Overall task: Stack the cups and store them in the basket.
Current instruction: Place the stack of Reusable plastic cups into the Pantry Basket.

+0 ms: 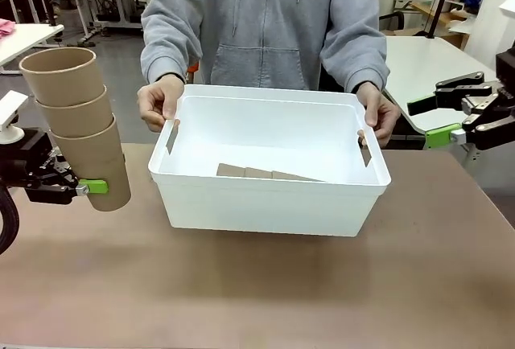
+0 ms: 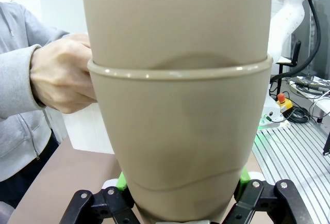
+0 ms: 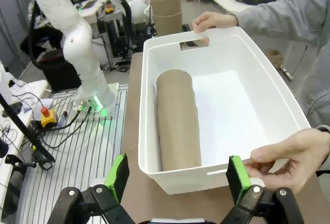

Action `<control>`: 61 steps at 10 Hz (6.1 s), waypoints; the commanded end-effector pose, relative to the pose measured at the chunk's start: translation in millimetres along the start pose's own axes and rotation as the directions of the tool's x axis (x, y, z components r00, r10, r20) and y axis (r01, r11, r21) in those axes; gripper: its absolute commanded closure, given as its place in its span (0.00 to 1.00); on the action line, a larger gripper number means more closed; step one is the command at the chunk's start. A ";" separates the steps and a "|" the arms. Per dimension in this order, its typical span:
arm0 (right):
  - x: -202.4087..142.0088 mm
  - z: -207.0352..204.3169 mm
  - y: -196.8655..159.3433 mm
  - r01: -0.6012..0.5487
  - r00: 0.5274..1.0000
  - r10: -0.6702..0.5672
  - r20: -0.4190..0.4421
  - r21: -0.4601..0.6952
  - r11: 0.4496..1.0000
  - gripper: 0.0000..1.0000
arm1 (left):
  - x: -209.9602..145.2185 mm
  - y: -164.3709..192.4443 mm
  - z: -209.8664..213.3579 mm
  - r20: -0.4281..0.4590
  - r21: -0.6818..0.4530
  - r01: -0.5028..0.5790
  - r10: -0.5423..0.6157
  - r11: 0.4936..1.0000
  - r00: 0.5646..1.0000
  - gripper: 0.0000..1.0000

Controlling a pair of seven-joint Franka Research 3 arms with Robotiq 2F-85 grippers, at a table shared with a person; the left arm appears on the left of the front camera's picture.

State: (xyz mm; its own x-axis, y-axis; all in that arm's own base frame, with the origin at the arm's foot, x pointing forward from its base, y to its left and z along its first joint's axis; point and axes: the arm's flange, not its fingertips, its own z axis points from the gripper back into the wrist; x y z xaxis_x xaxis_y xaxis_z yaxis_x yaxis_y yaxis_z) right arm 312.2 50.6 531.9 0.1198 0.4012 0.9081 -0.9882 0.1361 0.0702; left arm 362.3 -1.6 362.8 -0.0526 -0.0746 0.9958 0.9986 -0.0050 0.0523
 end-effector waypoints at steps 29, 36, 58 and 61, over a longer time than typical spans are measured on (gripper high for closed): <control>1.9 -0.3 0.6 -0.014 0.999 0.014 0.029 0.002 1.000 0.00 | 188.0 54.8 -169.1 -0.610 -0.101 0.001 -0.063 0.995 0.790 0.17; 1.9 -0.3 0.6 -0.014 0.999 0.014 0.029 0.002 1.000 0.00 | 134.3 81.2 -249.6 -0.680 -0.053 0.060 -0.080 0.997 0.729 0.17; 1.9 -0.3 0.6 -0.014 0.999 0.014 0.029 0.002 1.000 0.00 | 154.2 81.7 -217.9 -0.742 -0.024 -0.070 0.029 0.997 0.670 0.00; 1.9 -0.3 0.6 -0.014 0.999 0.014 0.029 0.002 1.000 0.00 | 206.2 68.4 -134.3 -0.629 -0.005 -0.135 0.102 0.991 0.771 0.00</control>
State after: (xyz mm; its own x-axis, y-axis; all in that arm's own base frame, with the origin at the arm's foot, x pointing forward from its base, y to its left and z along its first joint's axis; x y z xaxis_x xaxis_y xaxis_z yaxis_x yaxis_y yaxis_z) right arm 311.3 50.7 532.3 0.1205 0.4022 0.9076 -0.9886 0.1317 0.0729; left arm 420.6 -172.3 552.7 0.0164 -0.7339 0.6791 0.9986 -0.0220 -0.0479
